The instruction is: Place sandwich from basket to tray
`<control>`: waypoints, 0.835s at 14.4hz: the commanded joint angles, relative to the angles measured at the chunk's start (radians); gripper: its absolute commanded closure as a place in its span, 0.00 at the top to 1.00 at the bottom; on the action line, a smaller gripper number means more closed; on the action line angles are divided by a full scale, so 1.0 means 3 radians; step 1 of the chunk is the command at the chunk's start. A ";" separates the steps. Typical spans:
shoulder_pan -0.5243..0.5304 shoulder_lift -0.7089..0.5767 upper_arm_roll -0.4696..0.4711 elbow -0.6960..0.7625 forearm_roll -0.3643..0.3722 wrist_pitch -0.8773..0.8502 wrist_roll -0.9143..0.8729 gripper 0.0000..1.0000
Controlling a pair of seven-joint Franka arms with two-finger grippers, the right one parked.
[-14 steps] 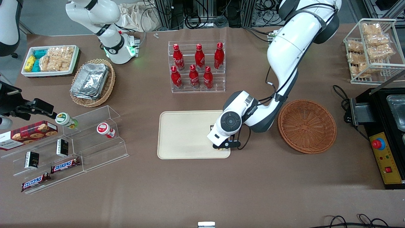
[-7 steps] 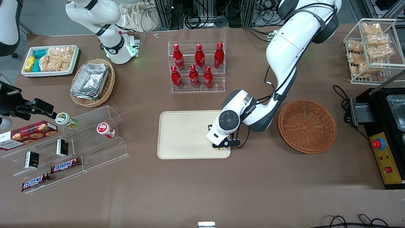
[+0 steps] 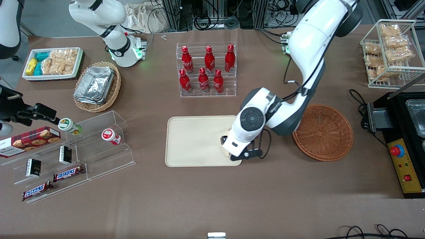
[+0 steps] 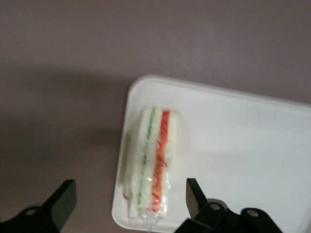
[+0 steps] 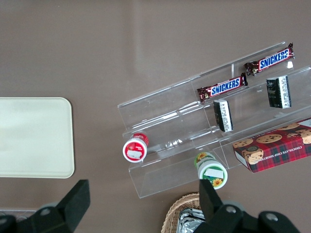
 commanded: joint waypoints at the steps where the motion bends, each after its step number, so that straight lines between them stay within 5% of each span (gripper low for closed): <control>1: 0.0169 -0.0498 0.0206 -0.0102 -0.0016 -0.0448 0.0006 1.00; 6: 0.0874 -0.1270 0.0196 -0.0602 -0.0184 -0.0660 0.0659 1.00; 12: 0.1132 -0.1588 0.0609 -0.0706 -0.0297 -0.1033 0.1881 1.00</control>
